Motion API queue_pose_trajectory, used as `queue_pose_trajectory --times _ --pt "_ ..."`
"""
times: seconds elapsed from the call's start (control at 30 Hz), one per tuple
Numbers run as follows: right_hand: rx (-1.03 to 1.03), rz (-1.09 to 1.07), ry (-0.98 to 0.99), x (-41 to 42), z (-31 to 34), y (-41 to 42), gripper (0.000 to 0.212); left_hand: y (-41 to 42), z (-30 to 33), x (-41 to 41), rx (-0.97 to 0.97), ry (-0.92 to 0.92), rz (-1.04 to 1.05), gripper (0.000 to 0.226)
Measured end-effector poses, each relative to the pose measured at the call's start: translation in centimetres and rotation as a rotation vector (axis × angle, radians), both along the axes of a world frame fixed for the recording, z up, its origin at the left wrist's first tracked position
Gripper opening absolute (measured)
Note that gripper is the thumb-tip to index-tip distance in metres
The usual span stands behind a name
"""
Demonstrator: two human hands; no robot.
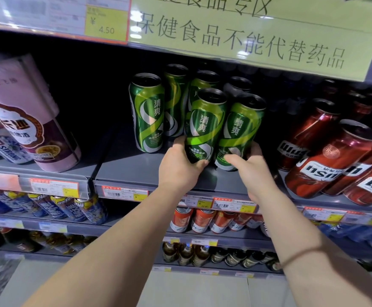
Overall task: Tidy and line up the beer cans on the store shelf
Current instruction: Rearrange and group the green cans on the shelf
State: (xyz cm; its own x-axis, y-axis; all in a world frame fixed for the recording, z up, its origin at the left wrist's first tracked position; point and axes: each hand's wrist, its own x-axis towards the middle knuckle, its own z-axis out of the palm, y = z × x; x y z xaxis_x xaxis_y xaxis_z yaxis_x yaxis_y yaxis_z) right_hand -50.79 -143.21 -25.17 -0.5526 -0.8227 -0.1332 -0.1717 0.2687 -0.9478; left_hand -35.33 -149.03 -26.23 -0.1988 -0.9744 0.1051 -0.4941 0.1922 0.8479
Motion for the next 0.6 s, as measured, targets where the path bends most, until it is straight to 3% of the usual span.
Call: queue_pose_trajectory --times 0.1,0.2,0.27,0.37,0.43,0.5,0.53,0.6 --pt "0.080 -0.021 0.122 0.4 -0.3 -0.6 0.063 0.1 0.3 0.1 0.009 0.010 -0.026 0.060" --pt "0.017 -0.078 0.259 0.2 -0.9 -0.6 0.062 0.5 1.0 1.0 -0.018 0.145 -0.009 0.049" --pt "0.001 -0.052 0.264 -0.1 -1.2 -0.6 0.068 0.8 1.5 2.5 -0.150 0.223 0.144 0.046" --pt "0.002 -0.040 0.269 -0.3 -1.4 -0.6 0.073 0.1 2.1 5.2 -0.298 0.170 0.444 0.057" --pt "-0.010 -0.054 0.270 -0.2 -1.5 -0.6 0.072 -2.1 1.7 6.5 -0.165 0.129 0.507 0.080" --pt "-0.016 -0.063 0.276 -0.2 -1.4 -0.6 0.069 -4.5 1.2 7.1 -0.005 0.128 0.396 0.103" --pt "-0.019 -0.061 0.282 -0.1 -1.4 -0.5 0.068 -5.3 0.8 7.3 0.052 0.120 0.325 0.104" --pt "-0.029 -0.058 0.282 0.0 -1.3 -0.4 0.066 -5.8 0.6 7.4 0.113 0.046 0.243 0.081"
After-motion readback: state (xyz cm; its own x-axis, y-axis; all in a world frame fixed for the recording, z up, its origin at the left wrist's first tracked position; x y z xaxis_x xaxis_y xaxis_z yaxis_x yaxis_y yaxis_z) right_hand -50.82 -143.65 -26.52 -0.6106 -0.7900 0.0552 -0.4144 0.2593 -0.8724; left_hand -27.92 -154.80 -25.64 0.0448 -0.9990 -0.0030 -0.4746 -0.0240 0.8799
